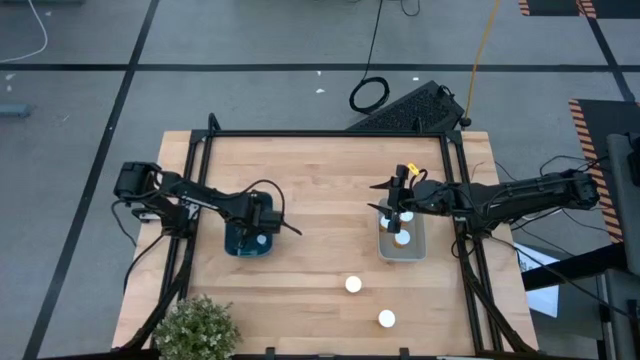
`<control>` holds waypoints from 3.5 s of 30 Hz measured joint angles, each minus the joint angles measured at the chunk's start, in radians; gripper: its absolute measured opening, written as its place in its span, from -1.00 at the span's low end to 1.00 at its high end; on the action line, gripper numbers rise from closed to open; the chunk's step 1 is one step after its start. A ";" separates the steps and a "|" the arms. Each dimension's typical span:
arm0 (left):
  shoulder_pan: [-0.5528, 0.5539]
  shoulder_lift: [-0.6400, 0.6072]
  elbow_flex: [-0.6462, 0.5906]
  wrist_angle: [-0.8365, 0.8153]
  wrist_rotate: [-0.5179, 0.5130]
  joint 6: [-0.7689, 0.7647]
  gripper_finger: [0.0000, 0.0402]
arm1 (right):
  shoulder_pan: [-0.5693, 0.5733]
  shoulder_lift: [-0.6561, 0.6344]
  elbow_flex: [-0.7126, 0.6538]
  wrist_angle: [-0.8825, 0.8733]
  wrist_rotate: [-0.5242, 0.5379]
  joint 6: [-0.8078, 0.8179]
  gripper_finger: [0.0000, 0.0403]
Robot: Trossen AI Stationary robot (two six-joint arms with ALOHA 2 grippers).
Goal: Pick and place medicine bottles into bin by pill shape (circle, oval)
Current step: Adjust the blue pill bottle
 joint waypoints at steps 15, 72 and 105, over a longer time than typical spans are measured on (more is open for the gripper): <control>0.002 0.002 0.088 -0.120 -0.038 -0.129 -0.44 | 0.000 0.004 -0.002 0.045 0.000 0.005 0.07; -0.056 -0.566 -0.117 1.513 0.010 -0.222 -0.44 | -0.057 0.738 0.272 1.198 -0.261 0.142 0.34; -0.052 -0.430 -0.138 1.724 0.126 -0.187 -0.44 | -0.058 0.738 0.272 1.278 -0.418 0.104 0.26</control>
